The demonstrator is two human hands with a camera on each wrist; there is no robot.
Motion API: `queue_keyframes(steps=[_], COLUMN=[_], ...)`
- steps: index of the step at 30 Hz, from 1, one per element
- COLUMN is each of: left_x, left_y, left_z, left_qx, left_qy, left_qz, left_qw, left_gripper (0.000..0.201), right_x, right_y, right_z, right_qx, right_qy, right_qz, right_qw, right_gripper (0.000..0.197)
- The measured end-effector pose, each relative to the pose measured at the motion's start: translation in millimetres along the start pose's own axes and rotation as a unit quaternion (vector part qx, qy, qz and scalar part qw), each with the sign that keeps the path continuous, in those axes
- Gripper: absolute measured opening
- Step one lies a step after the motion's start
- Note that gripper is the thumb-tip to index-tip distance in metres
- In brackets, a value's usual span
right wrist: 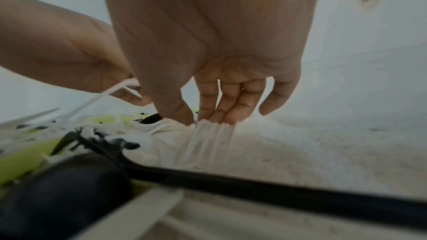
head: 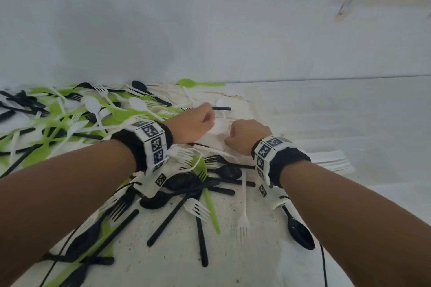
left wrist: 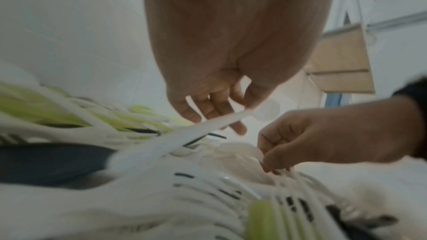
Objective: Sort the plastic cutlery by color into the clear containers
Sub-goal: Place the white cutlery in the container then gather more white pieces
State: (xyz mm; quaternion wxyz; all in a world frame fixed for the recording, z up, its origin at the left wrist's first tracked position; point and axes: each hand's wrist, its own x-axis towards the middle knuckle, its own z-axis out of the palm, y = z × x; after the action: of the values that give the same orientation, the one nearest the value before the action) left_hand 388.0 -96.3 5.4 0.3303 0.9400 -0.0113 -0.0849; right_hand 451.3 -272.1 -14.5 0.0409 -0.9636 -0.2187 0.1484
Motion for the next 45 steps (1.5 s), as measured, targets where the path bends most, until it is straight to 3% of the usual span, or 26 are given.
queue_keyframes(steps=[4,8,10,13,14,16,18,19,22,28,31,34,39,43,45], left_x=[-9,2,12,26,30,39,45,47,50,47,41,28,-2,-20,-28], left_y=[4,-4,-13,-28,-34,-47,-54,-56,-57,-54,-47,-27,-14,-31,-40], left_z=[-18,-30,-37,-40,-41,-40,-38,-37,-32,-34,-36,-40,-49,-51,-52], left_qx=[-0.165,-0.201,-0.163,0.002,0.084,0.214,0.27,0.281,0.292,0.26,0.271,0.245,0.146,0.118,0.143], left_qy=[0.136,0.217,0.186,0.061,0.035,0.022,0.018,0.013,-0.001,0.045,0.107,0.172,0.172,0.149,0.13], left_qz=[0.021,-0.011,-0.043,-0.057,-0.043,0.0,0.045,0.065,0.079,0.132,0.167,0.164,0.127,0.053,0.016], left_qw=[0.977,0.955,0.968,0.997,0.995,0.977,0.962,0.957,0.953,0.955,0.942,0.94,0.966,0.98,0.981], left_gripper=[0.013,0.017,0.026,0.039,0.044,0.045,0.04,0.037,0.032,0.021,0.029,0.027,0.02,0.034,0.025], right_x=[-2,-3,0,3,4,6,9,11,19,31,30,30,30,25,21], right_y=[-2,-11,-11,-10,-9,-7,-5,-4,-2,4,2,-4,-11,-14,-17], right_z=[-4,-12,-16,-20,-20,-19,-18,-17,-10,6,7,10,3,-5,-6], right_qx=[0.158,0.235,0.308,0.312,0.296,0.294,0.303,0.304,0.259,0.188,0.185,0.172,0.105,0.103,0.108], right_qy=[0.002,0.088,0.085,-0.021,-0.038,-0.009,0.017,-0.004,-0.074,-0.025,-0.003,0.021,0.009,0.003,0.005], right_qz=[0.006,0.01,0.012,0.004,0.0,0.014,0.035,0.042,0.06,0.069,0.058,0.05,0.032,0.035,0.031], right_qw=[0.987,0.968,0.948,0.95,0.954,0.956,0.952,0.952,0.961,0.98,0.981,0.984,0.994,0.994,0.994], right_gripper=[0.022,0.021,0.02,0.023,0.026,0.023,0.021,0.023,0.034,0.057,0.07,0.061,0.023,0.027,0.026])
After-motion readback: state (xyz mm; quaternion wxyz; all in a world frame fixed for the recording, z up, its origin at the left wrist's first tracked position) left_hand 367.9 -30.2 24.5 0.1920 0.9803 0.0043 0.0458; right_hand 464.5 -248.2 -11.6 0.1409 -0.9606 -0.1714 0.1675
